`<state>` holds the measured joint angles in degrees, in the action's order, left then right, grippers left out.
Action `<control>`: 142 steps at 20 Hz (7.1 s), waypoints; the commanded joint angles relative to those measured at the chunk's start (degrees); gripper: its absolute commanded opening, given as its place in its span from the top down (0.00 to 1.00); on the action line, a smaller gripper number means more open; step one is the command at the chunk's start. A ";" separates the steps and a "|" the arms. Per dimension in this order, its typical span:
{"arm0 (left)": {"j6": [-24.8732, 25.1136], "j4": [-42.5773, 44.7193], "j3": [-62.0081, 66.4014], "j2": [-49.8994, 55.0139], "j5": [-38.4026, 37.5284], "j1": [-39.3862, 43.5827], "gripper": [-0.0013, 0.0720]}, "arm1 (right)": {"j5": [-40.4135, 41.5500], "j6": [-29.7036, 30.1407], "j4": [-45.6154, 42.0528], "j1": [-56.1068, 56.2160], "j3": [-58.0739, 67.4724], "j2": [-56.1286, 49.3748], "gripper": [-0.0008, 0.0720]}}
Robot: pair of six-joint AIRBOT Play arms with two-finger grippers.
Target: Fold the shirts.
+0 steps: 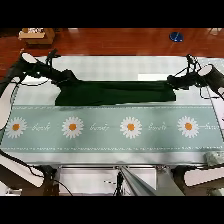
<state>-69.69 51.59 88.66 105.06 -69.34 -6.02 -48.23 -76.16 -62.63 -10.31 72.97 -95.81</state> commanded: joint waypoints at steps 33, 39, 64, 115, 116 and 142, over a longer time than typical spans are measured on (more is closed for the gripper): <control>0.28 -22.84 0.07 -5.60 -8.26 3.85 0.94 | -16.48 5.57 23.67 -8.90 0.07 14.19 0.95; 0.26 -23.76 0.07 -3.52 5.09 22.25 0.94 | -24.79 -2.60 17.88 -8.04 0.07 26.91 0.95; 4.57 -38.66 0.07 3.85 13.27 38.73 0.95 | -36.50 -17.68 3.41 -8.04 0.04 50.62 0.95; 1.55 -9.92 -4.24 -43.82 -5.95 -15.74 0.94 | -3.61 -7.80 14.73 6.08 -27.15 18.62 0.18; 1.55 -9.92 -4.24 -43.78 -5.95 -15.74 0.94 | -1.90 -6.71 17.35 7.96 -27.15 17.05 0.18; 1.57 -8.92 -4.31 -31.89 -4.42 -11.98 0.94 | -58.14 -15.13 -41.29 -36.04 1.95 50.90 0.95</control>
<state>-68.16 42.68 84.38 70.74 -74.81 -19.05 -100.57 -91.66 -98.00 -39.64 74.67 -45.89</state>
